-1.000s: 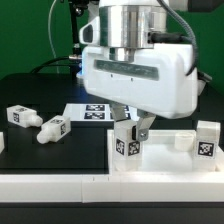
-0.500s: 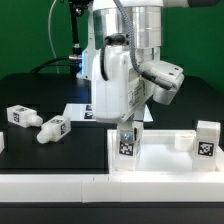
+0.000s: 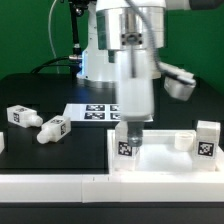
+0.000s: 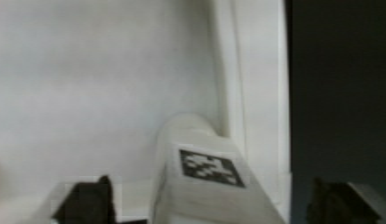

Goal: Assemble square table

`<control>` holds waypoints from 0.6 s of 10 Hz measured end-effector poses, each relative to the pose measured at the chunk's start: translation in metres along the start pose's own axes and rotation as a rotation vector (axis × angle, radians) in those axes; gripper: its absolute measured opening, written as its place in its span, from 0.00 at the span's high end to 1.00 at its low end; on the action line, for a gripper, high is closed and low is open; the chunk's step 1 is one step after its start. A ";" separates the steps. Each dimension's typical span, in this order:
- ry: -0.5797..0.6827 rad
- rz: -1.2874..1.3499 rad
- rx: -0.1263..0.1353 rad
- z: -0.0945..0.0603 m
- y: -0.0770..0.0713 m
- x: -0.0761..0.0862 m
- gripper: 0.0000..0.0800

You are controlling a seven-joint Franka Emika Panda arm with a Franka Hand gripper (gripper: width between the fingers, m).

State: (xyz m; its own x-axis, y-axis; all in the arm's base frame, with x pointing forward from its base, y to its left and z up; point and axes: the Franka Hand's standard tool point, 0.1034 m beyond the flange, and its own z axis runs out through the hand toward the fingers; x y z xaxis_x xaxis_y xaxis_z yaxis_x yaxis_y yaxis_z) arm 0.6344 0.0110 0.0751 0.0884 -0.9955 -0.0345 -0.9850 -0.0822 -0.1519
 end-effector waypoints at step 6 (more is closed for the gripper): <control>0.018 -0.623 -0.026 0.000 0.001 0.001 0.19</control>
Offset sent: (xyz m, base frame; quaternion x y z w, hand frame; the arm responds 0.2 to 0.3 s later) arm 0.0000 0.0000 0.0000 0.0000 0.0000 -0.1938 0.9810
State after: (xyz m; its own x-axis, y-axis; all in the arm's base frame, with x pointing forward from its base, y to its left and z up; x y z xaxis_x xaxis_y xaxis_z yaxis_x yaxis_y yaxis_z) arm 0.6334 0.0097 0.0754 0.6452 -0.7608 0.0698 -0.7525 -0.6486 -0.1138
